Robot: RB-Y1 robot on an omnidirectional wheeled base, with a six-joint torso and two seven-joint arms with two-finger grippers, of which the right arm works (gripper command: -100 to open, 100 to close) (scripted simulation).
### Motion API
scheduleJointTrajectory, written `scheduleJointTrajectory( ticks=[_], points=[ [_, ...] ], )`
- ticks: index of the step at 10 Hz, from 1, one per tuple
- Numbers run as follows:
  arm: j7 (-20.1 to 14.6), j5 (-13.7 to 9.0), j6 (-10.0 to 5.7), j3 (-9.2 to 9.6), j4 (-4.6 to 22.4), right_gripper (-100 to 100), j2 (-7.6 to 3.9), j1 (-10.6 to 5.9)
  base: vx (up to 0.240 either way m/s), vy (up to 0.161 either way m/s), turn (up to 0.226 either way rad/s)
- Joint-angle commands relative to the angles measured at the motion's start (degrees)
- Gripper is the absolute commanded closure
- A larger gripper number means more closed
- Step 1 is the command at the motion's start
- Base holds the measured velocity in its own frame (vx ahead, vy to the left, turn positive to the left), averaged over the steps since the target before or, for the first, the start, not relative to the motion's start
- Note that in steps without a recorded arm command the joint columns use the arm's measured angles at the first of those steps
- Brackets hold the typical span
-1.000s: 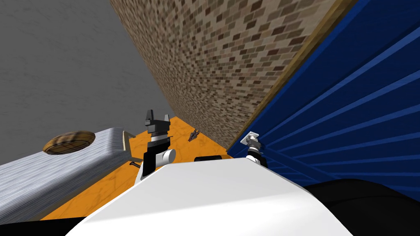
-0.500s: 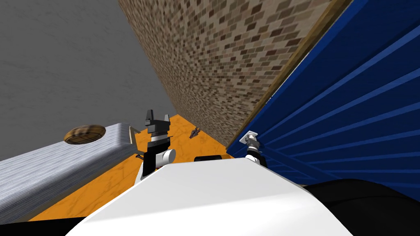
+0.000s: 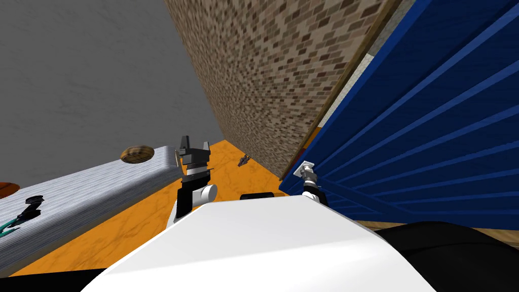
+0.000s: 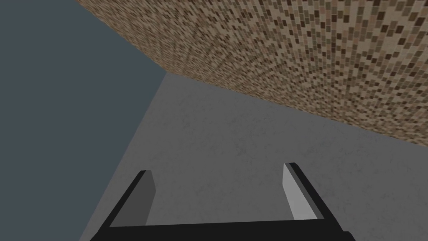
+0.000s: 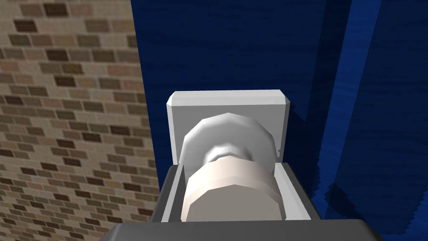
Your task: Pull the door open
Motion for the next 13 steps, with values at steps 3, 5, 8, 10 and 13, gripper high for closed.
scheduleJointTrajectory(
  ticks=[3, 5, 8, 10, 13],
  points=[
    [-0.9, 0.2, 0.49, 1.11, -0.3, 100, -0.78, -0.05, -0.199, -0.013, 0.084],
    [-2.0, 0.7, 0.42, 2.62, -0.5, 100, -1.82, 0.08, -0.24, -0.019, 0.132],
    [-3.3, 1.4, 0.04, 4.16, -0.7, 100, -3.19, 0.12, -0.241, 0.005, 0.11],
    [-4.4, 1.9, -0.27, 5.44, -0.8, 100, -4.32, 0.16, -0.265, -0.017, 0.124],
    [-4.7, 2.1, -0.24, 6.15, -0.8, 100, -4.75, 0.16, -0.207, -0.012, 0.094]
  ],
)
